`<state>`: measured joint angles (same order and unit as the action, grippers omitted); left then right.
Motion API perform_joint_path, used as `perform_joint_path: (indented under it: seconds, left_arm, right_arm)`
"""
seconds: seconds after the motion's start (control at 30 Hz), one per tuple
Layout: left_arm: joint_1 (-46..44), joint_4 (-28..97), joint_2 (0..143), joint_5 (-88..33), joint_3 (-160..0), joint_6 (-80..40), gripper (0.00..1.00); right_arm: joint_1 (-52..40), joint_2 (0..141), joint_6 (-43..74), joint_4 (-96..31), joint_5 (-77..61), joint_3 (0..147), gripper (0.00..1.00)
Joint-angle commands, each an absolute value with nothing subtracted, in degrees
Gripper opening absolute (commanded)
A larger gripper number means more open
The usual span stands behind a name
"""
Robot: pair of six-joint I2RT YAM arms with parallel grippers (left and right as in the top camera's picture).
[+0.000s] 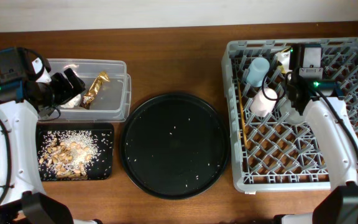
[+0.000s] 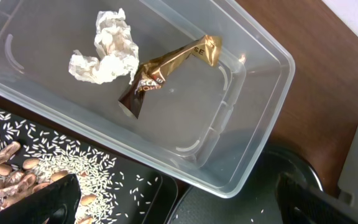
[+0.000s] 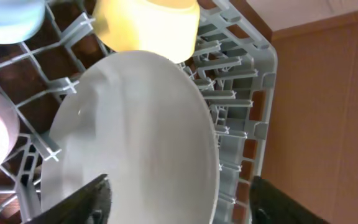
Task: Sort waste into correct bins and load items into the dishwasher rack
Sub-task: 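Lift the white plate with right gripper and stand it in the rack, then release the plate and withdraw right gripper to the rack's front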
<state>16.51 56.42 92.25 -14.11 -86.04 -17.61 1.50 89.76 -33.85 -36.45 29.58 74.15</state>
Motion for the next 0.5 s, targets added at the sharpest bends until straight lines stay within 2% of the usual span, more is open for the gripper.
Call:
perform_joint_path:
  seconds: [0.0, 0.13, 0.23, 0.33, 0.4, 0.47]
  left_arm:
    - [16.6, 56.5, 91.9, -14.1, -86.3, -17.3, 0.99]
    - [16.6, 56.5, 91.9, -14.1, -86.3, -17.3, 0.99]
    - [16.6, 56.5, 91.9, -14.1, -86.3, -17.3, 0.99]
    - [16.6, 56.5, 91.9, -14.1, -86.3, -17.3, 0.99]
    - [16.6, 56.5, 91.9, -14.1, -86.3, -17.3, 0.99]
    - [16.6, 56.5, 91.9, -14.1, -86.3, -17.3, 0.99]
  right_arm:
    - [1.1, 89.3, -33.6, -34.9, 30.9, 75.3, 0.88]
    - [-1.1, 86.5, -31.1, -33.9, 28.0, 77.7, 0.94]
    - [-5.3, 85.0, -20.6, -33.6, 15.7, 79.9, 0.98]
    - [-7.6, 85.1, -4.3, -32.9, -1.0, 79.9, 0.98]
    - [-8.1, 85.1, 10.7, -31.1, -6.3, 79.9, 0.98]
    - [-8.0, 85.1, 14.0, -31.0, -6.5, 79.9, 0.98]
